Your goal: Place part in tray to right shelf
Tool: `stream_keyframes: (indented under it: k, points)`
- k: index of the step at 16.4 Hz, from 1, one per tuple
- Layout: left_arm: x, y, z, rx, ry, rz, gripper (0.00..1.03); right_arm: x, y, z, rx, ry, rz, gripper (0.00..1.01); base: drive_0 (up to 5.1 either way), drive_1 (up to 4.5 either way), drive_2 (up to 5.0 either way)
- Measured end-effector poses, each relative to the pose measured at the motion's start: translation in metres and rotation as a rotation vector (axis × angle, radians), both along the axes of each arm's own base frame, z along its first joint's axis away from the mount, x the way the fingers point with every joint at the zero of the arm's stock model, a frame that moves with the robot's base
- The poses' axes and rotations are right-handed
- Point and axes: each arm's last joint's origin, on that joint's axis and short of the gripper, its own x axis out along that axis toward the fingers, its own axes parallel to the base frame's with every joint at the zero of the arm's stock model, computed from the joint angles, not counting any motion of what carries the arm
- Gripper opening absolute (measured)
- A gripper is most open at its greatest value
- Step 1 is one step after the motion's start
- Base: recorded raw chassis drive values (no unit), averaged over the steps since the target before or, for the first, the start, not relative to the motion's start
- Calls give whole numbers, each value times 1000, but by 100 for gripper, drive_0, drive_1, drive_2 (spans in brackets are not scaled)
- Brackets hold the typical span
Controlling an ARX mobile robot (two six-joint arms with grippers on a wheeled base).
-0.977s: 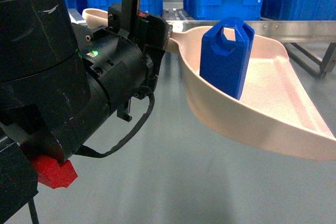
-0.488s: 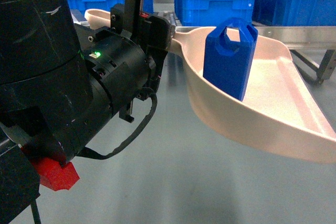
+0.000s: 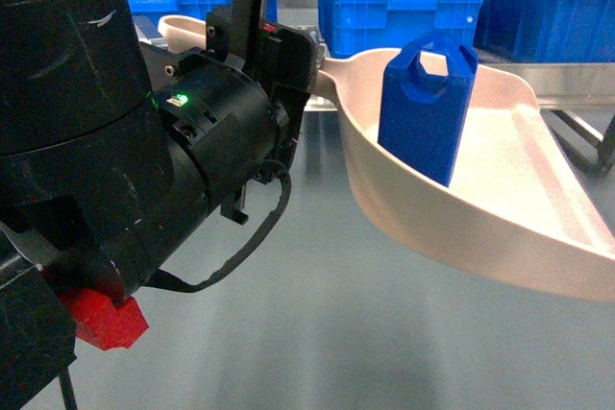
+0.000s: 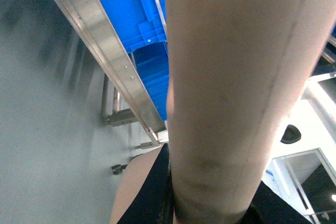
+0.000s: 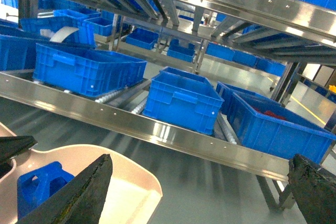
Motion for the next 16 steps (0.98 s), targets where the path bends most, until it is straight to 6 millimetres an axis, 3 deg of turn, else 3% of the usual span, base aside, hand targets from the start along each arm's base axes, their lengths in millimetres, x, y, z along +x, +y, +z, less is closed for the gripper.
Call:
stream_keyframes:
  k: [4, 8, 16]
  points:
    - [0, 0, 0, -1, 1, 0, 18, 0, 0, 0, 0, -2, 3, 98, -240, 542, -169]
    - [1, 3, 0, 1, 1, 12, 18, 0, 0, 0, 0, -1, 5, 98, -40, 379, -459]
    - [1, 2, 0, 0, -2, 10, 18, 0, 0, 0, 1, -4, 3, 98, 214, 252, -473]
